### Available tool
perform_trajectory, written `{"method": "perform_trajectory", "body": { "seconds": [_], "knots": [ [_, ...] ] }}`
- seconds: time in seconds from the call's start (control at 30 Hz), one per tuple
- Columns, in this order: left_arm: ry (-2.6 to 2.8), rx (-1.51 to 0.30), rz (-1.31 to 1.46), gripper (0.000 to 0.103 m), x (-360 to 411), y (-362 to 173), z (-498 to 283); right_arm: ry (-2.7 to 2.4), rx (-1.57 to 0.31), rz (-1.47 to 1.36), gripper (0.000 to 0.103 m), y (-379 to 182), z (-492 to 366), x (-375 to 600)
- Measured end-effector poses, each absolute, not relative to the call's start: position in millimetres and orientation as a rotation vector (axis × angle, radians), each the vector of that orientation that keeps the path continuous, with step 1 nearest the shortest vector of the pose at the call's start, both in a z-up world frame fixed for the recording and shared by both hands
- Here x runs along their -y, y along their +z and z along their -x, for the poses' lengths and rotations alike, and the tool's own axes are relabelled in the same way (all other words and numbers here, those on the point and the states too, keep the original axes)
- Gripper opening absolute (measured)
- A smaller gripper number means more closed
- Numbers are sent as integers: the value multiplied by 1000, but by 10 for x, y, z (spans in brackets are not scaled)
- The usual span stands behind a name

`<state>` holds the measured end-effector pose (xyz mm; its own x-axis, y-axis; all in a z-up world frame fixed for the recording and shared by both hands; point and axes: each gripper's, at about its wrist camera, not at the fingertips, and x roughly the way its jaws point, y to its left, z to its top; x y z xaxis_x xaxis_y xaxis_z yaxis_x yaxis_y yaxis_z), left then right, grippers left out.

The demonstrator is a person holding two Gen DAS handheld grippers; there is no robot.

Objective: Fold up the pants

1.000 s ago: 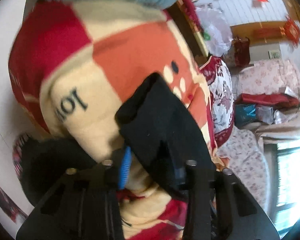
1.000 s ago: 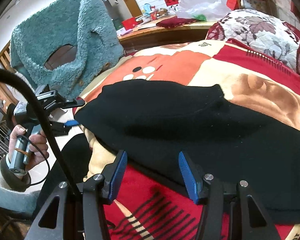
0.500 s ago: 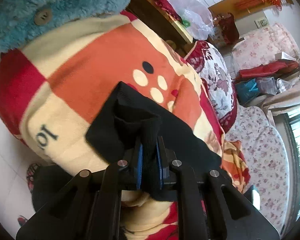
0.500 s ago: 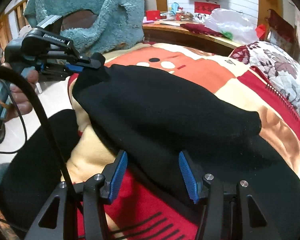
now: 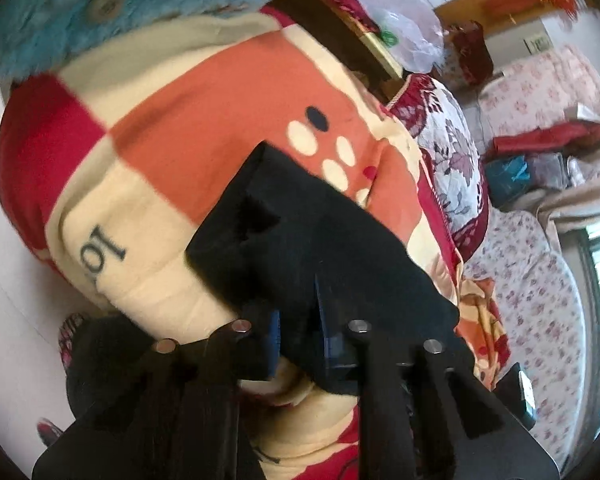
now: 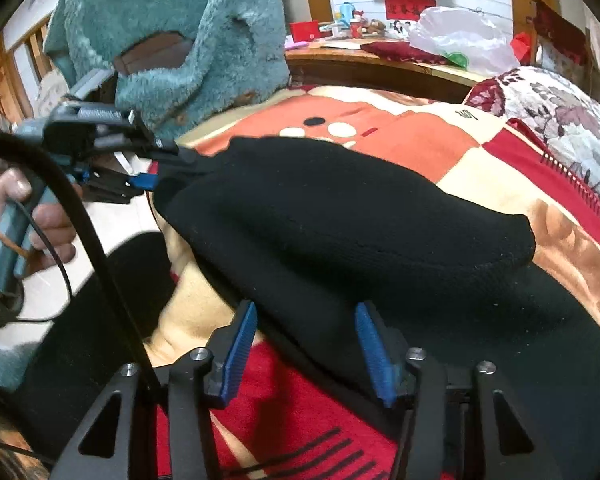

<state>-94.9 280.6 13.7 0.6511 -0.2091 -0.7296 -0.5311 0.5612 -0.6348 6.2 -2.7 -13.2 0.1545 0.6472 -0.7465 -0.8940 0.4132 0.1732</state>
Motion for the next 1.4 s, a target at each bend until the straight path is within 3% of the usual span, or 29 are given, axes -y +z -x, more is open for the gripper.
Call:
{"method": "perform_trajectory", "body": {
  "seconds": [0.1, 0.27, 0.43, 0.7, 0.77, 0.87, 1.03, 1.1, 1.23, 1.4],
  "knots": [
    [207, -855, 928, 7, -2775, 246, 808, 1130, -872, 374, 18, -172, -72, -44],
    [171, -786, 872, 6, -2861, 528, 611, 1148, -875, 334, 9, -23, -92, -28],
    [149, -746, 816, 6, -2905, 731, 656, 1205, -903, 258, 7, 144, -121, -132],
    [278, -927, 815, 9, -2818, -49, 1022, 1217, -990, 262, 7, -190, -34, -259],
    [310, -912, 794, 21, -2800, 10, 1044, 1223, -988, 246, 12, -134, -42, -190],
    [384, -896, 735, 36, -2786, 178, 1069, 1174, -922, 284, 33, 23, -22, -44],
    [437, -819, 599, 39, -2666, 566, 1169, 1078, -887, 104, 39, 263, -302, 491],
    [402, -794, 566, 41, -2553, 695, 1140, 1024, -903, 20, 51, 311, -559, 723],
    [223, -797, 533, 43, -2159, 802, 930, 1020, -997, -189, 51, 277, -1019, 930],
    [7, -902, 467, 43, -1459, 553, 553, 1006, -1188, -254, 52, 102, -1475, 732]
  ]
}}
